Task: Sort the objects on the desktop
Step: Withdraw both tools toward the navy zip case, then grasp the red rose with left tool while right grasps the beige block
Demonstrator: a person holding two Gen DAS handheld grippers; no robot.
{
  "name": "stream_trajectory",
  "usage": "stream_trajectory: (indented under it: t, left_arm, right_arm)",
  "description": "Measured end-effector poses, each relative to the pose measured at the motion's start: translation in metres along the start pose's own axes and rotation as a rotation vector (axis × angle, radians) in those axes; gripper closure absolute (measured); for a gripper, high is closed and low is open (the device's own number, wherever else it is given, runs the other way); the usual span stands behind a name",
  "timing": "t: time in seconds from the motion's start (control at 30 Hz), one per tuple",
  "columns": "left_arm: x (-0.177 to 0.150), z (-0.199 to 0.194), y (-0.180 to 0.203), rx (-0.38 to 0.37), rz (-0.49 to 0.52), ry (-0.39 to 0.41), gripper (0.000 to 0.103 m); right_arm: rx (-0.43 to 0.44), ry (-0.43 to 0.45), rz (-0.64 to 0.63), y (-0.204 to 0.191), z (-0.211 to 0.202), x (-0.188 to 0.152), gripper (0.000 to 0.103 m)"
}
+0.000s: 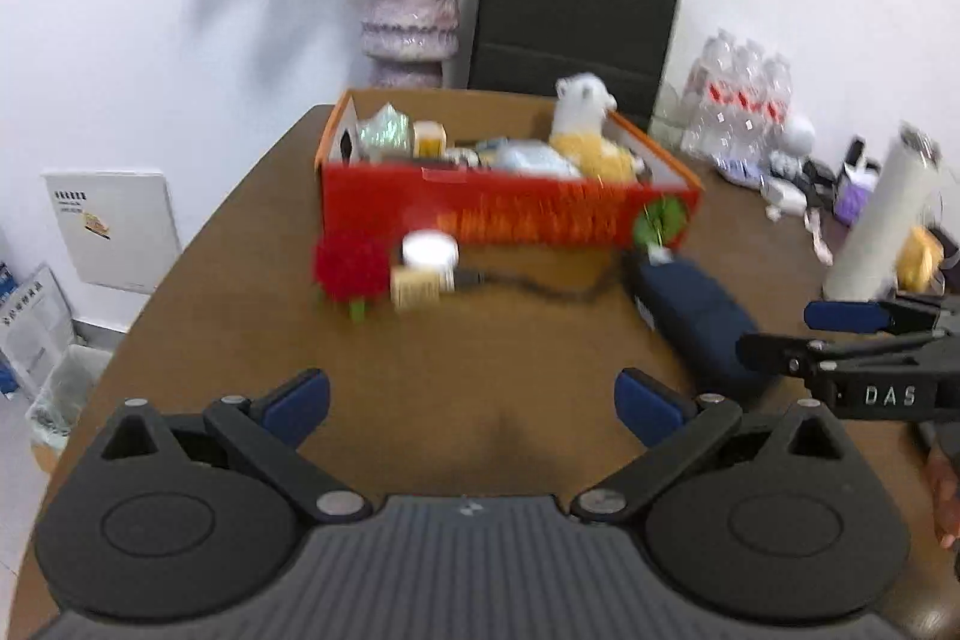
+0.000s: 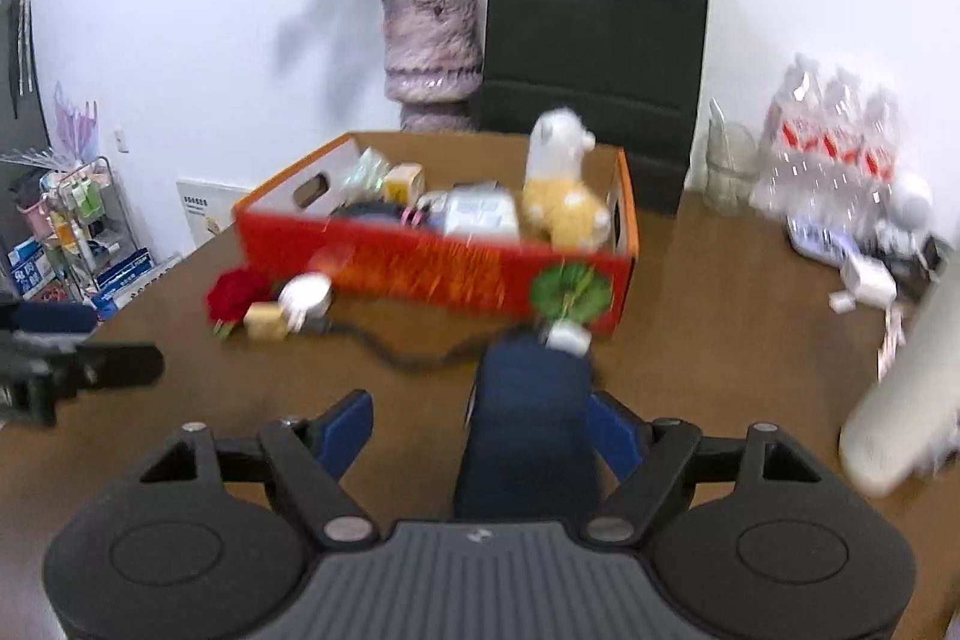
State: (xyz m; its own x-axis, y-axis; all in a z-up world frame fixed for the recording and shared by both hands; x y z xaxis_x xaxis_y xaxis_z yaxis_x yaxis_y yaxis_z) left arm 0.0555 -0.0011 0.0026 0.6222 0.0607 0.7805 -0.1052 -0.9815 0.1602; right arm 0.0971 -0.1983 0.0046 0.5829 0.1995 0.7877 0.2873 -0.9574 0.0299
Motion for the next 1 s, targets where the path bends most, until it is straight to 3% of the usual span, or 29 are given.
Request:
stream_trajectory:
  t: [0.13,0.23,0.33,0.43,0.57,0.67,0.8,1.0]
  left_arm:
    - [-0.042,-0.02,0.004,0.043,0.009,0.019,0.0]
    - [-0.063,-0.03,0.007,0.036,0.005,-0.001,0.0]
    - [-0.069,-0.038,0.003,0.021,-0.03,0.004,0.0]
    - [-0.059,-0.045,-0.012,0.054,-0.058,0.054,0.0]
    - [-0.042,-0.047,-0.043,0.119,-0.129,0.095,0.0]
    - [-0.027,-0.036,-0.065,0.137,-0.164,0.099,0.0]
    - [-0.002,-0.013,-0.087,0.172,-0.163,0.117,0.001]
    - [0.032,0.029,-0.098,0.128,-0.135,0.08,0.013]
  right_arm:
    - [0.018,0.007,-0.008,-0.022,-0.019,-0.039,0.026]
    - [0.035,0.006,-0.02,-0.037,-0.031,-0.061,0.026]
    - [0.057,0.0,-0.042,-0.05,-0.04,-0.074,0.026]
    - [0.087,0.02,-0.074,-0.061,-0.046,-0.072,0.027]
    - [0.153,0.071,-0.083,-0.075,-0.034,-0.053,0.034]
    - [0.184,0.08,-0.092,-0.089,0.0,-0.026,0.043]
    - [0.215,0.121,-0.106,-0.114,0.056,0.019,0.044]
    - [0.203,0.067,-0.107,-0.136,0.139,0.056,0.048]
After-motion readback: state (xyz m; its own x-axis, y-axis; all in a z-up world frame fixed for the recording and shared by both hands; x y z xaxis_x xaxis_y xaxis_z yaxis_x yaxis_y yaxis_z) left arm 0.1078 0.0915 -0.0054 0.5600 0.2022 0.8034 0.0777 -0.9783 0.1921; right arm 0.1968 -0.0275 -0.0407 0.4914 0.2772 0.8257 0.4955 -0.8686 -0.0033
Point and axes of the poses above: each gripper's, at about its wrist camera, not at the fingertips, and z roughly the way its jaws point, y to its right, x to its top, the point moved 9 cm from there along z, roughly the way its jaws point, and after that the axes turned 5 degrees about -z, right-handed, at the moved point
